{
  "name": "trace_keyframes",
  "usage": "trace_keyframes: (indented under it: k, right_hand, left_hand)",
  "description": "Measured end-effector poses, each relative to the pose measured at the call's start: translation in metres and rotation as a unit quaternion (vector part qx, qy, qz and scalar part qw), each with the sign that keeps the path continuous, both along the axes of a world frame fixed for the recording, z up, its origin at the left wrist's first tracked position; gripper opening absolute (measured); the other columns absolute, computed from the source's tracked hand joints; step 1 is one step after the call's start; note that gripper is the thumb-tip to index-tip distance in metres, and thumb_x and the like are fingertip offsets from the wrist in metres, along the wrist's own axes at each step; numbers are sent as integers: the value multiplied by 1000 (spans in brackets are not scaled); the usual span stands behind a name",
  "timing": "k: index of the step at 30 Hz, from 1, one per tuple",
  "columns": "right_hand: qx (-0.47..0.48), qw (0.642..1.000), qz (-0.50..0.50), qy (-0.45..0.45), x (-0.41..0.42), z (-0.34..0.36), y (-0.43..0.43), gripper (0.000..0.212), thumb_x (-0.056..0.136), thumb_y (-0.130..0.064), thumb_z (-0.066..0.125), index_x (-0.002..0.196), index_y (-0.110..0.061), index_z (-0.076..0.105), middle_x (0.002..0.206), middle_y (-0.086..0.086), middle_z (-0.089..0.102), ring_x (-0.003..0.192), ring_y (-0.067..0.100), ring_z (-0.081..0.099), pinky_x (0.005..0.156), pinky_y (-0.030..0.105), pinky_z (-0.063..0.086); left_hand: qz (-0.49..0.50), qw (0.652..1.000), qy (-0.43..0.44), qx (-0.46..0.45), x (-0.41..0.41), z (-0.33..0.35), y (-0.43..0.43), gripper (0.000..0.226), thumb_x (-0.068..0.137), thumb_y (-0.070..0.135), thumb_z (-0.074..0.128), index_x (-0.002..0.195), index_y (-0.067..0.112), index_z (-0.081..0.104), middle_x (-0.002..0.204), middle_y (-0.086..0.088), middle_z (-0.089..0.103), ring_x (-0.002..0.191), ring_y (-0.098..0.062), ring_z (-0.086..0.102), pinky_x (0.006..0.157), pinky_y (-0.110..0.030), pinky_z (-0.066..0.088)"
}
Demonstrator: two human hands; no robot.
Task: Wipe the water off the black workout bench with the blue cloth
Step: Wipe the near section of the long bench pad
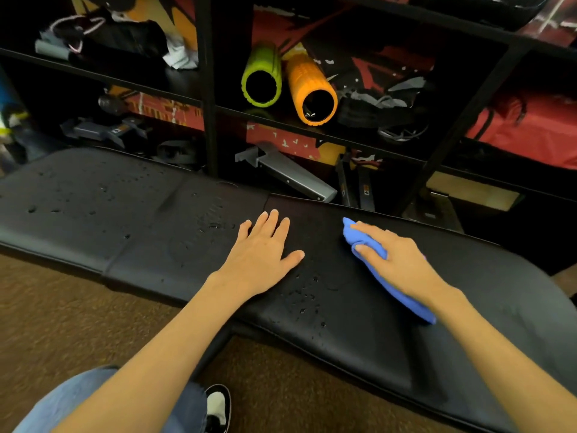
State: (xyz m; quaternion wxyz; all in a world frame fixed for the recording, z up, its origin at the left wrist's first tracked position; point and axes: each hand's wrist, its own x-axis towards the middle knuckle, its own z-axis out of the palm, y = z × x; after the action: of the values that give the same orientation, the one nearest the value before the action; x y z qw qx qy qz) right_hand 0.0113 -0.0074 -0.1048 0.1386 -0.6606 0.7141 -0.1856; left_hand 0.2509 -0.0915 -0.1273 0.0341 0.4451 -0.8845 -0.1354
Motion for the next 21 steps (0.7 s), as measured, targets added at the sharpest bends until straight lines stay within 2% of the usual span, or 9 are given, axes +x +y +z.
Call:
trace_keyframes:
  k: [2, 4, 7, 9, 12, 15, 18, 19, 21]
  right_hand:
    - [-9, 1000, -21, 8, -11, 0, -14, 37, 97, -31, 48, 133, -33, 48, 133, -11, 55, 118, 18, 53, 100, 26, 35]
    - [-11, 999, -53, 7, -17, -5, -36, 34, 98, -30, 44, 132, -28, 50, 128, -4, 59, 114, 20, 55, 92, 23, 36]
    - [-1, 996, -83, 21, -12, -11, -70, 33, 98, -31, 41, 127, -23, 53, 121, 6, 60, 112, 28, 54, 90, 33, 40]
    - [11, 997, -71, 35, 6, -11, -84, 34, 98, -34, 39, 125, -20, 54, 119, 10, 59, 110, 32, 53, 91, 40, 41]
    - [8, 999, -38, 5, 36, -10, -88, 39, 98, -37, 41, 129, -16, 52, 129, 10, 56, 117, 32, 50, 98, 41, 39]
    - [9, 1000, 3, -12, 52, -13, -71, 45, 99, -38, 39, 141, -24, 40, 148, 3, 40, 136, 26, 36, 112, 40, 25]
    - [9, 999, 53, 4, 43, -15, -45, 45, 100, -33, 38, 144, -25, 34, 152, -3, 32, 143, 15, 23, 116, 30, 12]
    - [4, 998, 56, 9, 36, -15, -38, 44, 100, -32, 38, 144, -25, 35, 151, -4, 34, 142, 14, 25, 116, 28, 13]
    - [-10, 999, 37, 7, 23, -12, -29, 43, 100, -28, 41, 143, -23, 38, 147, -4, 42, 136, 17, 36, 114, 30, 23]
  left_hand:
    - [4, 1000, -3, -4, 0, -2, 2, 71, 97, 55, 26, 152, 15, 4, 160, -8, -2, 147, -22, -5, 117, -42, -1]
    - [8, 1000, -8, -12, -1, -3, 5, 71, 98, 54, 25, 152, 14, 4, 160, -9, -2, 147, -23, -5, 118, -44, 0]
    - [17, 999, -13, -31, -5, -2, 9, 70, 98, 51, 24, 152, 12, 5, 160, -11, -1, 147, -24, -4, 118, -45, 1]
    - [24, 999, -15, -38, -7, -1, 11, 69, 98, 50, 25, 151, 10, 5, 159, -12, 0, 147, -26, -2, 117, -46, 2]
    - [38, 998, -23, -46, -11, -1, 12, 69, 98, 48, 26, 151, 9, 6, 159, -14, 1, 147, -28, -2, 116, -48, 3]
    - [39, 998, -22, -45, -13, -1, 14, 69, 98, 48, 26, 151, 9, 5, 159, -14, 1, 147, -28, -1, 116, -48, 3]
    - [27, 999, -17, -32, -9, 1, 9, 70, 98, 50, 27, 152, 12, 4, 159, -12, -1, 147, -26, -3, 118, -46, 3]
    - [22, 999, -13, -22, -7, 2, 7, 70, 98, 51, 27, 152, 13, 3, 160, -10, -2, 147, -25, -5, 118, -45, 2]
    - [21, 1000, 2, 4, -3, 3, 4, 75, 97, 55, 28, 152, 14, 0, 160, -8, -5, 146, -23, -9, 117, -45, -2]
